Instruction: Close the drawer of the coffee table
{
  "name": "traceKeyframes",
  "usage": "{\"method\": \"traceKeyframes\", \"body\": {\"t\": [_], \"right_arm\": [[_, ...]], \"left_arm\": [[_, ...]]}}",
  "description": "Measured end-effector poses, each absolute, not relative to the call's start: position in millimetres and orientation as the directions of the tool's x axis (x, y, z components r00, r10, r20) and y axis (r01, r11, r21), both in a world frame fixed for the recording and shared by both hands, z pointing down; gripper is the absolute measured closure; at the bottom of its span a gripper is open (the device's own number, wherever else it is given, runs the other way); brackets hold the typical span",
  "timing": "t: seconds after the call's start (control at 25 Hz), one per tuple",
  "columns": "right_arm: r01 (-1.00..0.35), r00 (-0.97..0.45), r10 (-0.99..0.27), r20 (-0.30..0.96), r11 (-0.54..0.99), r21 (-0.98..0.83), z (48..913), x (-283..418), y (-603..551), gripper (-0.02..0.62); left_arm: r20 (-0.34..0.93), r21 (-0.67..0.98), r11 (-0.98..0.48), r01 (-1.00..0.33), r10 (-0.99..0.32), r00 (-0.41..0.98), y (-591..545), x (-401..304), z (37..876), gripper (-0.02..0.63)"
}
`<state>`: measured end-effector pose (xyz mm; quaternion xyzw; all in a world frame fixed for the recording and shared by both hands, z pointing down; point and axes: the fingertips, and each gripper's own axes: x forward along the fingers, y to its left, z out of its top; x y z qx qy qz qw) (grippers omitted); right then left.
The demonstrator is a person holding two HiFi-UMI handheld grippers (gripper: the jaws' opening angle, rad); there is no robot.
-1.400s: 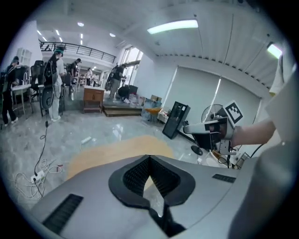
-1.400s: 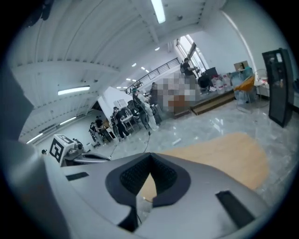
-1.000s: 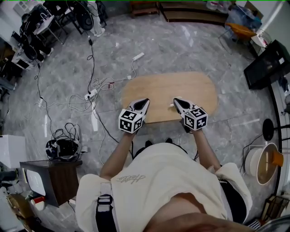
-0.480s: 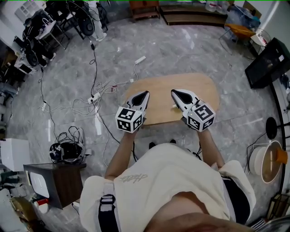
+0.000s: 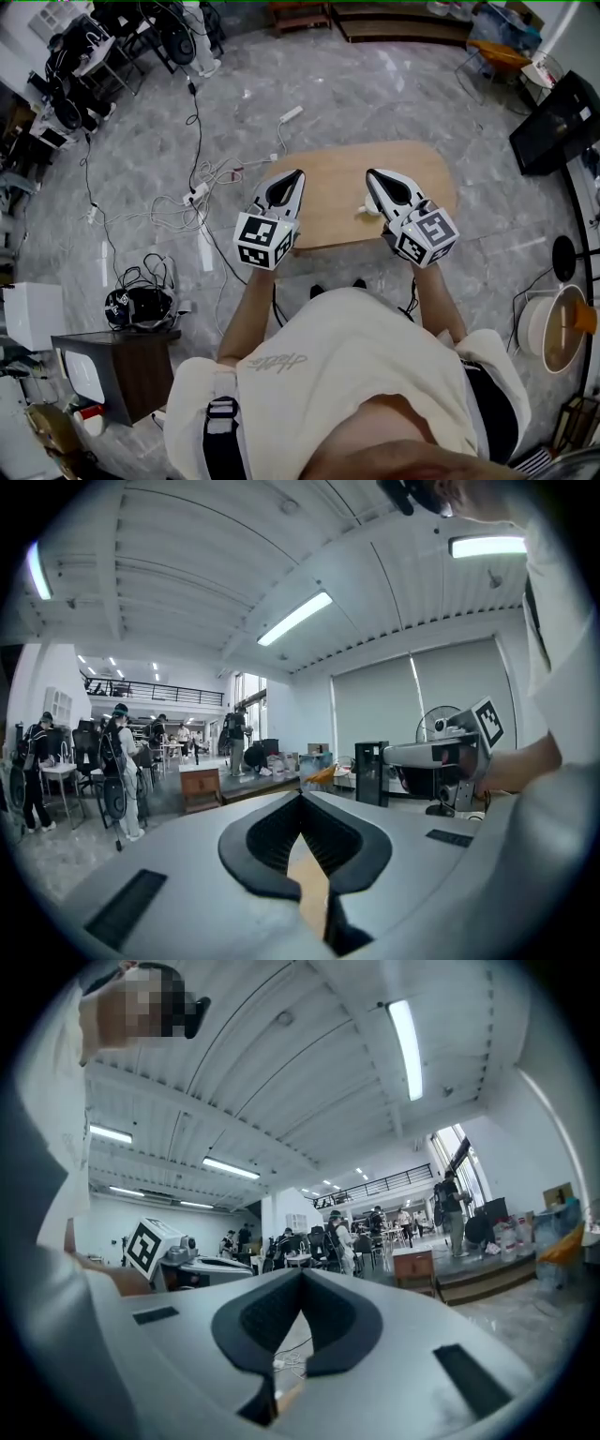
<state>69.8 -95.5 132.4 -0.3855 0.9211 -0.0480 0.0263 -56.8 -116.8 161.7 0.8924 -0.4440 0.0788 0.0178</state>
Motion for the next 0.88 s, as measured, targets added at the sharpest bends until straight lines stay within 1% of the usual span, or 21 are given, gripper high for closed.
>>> {"method": "traceKeyframes", "body": {"t": [0.2, 0.64, 0.88], "right_arm": [[-0.715, -0.694, -0.72, -0.007, 0.691, -0.1, 138.2, 73.6, -88.4, 0.601], [-0.712, -0.698, -0.716, 0.0, 0.695, -0.101, 140.5, 67.9, -90.5, 0.601], [-0.725, -0.686, -0.728, 0.017, 0.681, -0.099, 140.2, 69.2, -96.4, 0.601]], "left_arm": [[0.153, -0.03, -0.618, -0.786, -0.78, 0.607, -112.5, -50.8, 163.1, 0.601], [0.163, -0.06, -0.583, -0.81, -0.806, 0.569, -120.7, -65.9, 162.9, 0.601], [0.16, -0.057, -0.584, -0.81, -0.806, 0.57, -124.9, -68.3, 164.0, 0.601]]}}
